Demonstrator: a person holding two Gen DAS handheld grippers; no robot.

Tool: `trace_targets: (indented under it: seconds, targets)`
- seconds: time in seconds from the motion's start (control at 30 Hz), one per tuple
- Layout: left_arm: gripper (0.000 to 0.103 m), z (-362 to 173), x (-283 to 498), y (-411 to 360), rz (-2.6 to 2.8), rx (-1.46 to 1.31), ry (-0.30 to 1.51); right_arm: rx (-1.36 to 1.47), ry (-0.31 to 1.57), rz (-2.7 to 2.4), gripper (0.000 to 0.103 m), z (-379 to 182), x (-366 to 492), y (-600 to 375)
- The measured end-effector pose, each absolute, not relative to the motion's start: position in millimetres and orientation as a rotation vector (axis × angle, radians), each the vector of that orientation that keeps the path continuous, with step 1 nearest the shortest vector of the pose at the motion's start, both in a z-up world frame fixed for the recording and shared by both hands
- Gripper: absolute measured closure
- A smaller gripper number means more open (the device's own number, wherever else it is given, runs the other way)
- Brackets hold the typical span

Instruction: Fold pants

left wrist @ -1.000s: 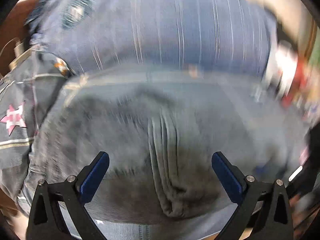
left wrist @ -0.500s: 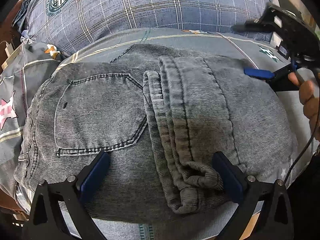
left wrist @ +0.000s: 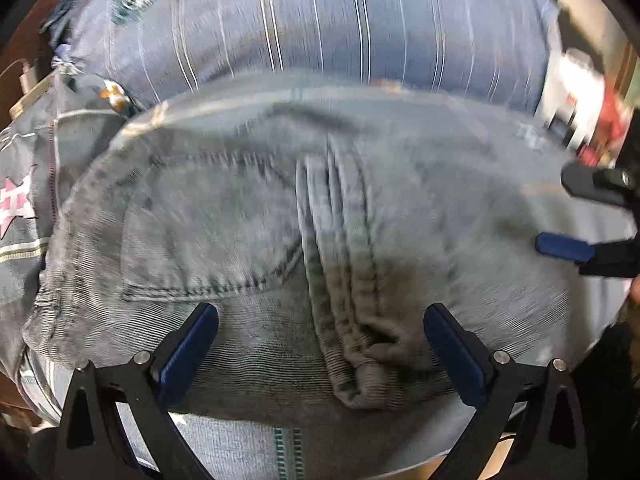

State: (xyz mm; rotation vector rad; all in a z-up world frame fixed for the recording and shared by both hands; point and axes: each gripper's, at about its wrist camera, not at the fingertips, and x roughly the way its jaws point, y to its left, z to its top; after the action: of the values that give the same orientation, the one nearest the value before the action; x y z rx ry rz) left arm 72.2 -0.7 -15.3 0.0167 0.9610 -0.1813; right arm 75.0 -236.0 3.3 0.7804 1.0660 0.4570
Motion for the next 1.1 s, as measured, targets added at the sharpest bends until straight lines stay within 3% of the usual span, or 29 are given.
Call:
trace_targets:
  seconds: [0.1,0.2,0.3,0.5,0.63,0.77,0.9,1.1]
  targets:
    - [0.001,-14.5,71.7,6.2,-0.19,-0.039,0.946,0.734,1.01,0.533,0.014,30.7,56.0,-225.1]
    - [0.001,-47.6,87.1,-1.0,-0.199,-0.004,1.068,0.661,1.1,0.486,0.012,-0.7,50.2,-210.1]
    - [0.001,-34.8,78.8,-13.3,-0.191,0.083,1.009,0.705,1.11,0.445,0.012,-12.4,50.0,-212.6]
    - [0.001,15.1,62.6,35.2,-0.176,-0.102,0.833,0.588,1.06,0.452,0.012,28.4,51.8,-194.2]
    - [0.001,16.5,74.6,96.6,-0.061,-0.284,0.803,0.559,1.074,0.5,0.012,46.0,58.9,-173.6]
    - [0.001,-4.4,84.6,141.4,0.067,-0.329,0.858,0.51,1.097,0.623,0.012,64.7,92.8,-115.2]
    - [0.0,-47.7,100.7,150.5,0.155,-0.238,1.044,0.558,1.13,0.713,0.012,66.2,140.0,-61.6]
    - [0.0,-46.8,83.9,146.6,0.12,-0.234,1.001,0.633,1.29,0.803,0.012,30.9,225.5,30.1]
